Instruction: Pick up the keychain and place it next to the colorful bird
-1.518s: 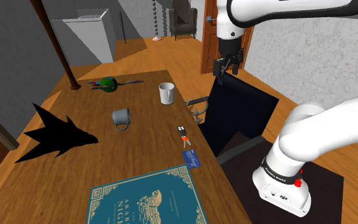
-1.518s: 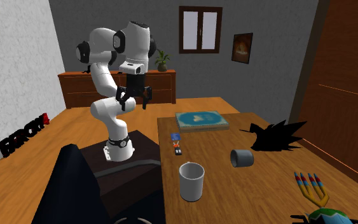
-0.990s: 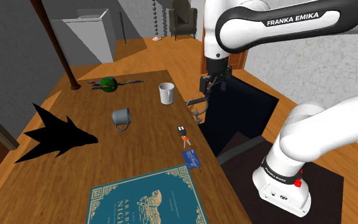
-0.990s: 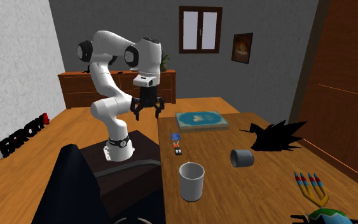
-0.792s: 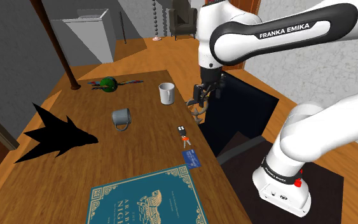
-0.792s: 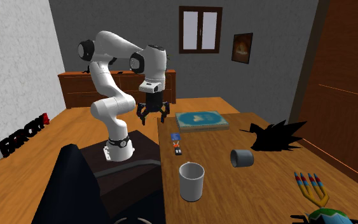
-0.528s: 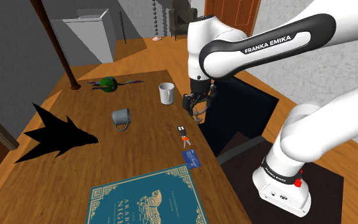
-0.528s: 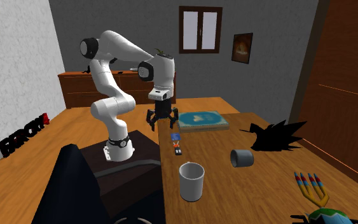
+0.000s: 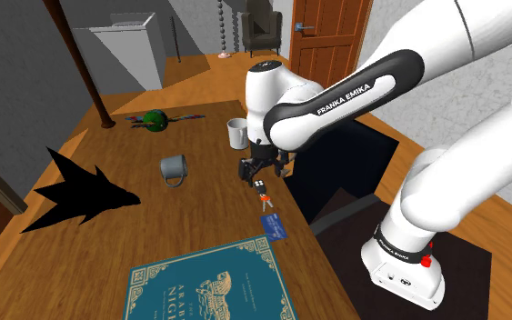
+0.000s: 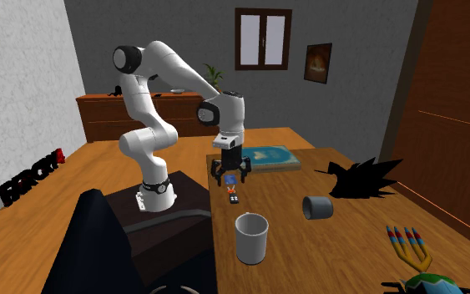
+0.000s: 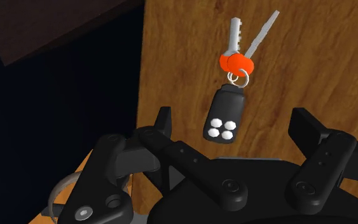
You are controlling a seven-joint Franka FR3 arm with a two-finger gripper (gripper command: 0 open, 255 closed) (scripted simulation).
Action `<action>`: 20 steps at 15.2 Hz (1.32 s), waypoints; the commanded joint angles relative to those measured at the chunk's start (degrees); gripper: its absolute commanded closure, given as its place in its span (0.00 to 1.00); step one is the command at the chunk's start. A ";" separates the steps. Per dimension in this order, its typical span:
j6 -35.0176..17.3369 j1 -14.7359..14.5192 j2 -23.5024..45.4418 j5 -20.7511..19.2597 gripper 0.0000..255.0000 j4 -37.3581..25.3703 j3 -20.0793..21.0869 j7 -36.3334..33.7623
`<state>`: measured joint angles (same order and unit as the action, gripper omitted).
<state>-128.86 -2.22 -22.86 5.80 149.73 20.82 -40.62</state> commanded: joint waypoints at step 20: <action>-7.65 0.82 5.23 -1.15 1.00 2.31 1.46 -1.80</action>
<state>-136.52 -1.41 -17.62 4.65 152.05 22.28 -42.42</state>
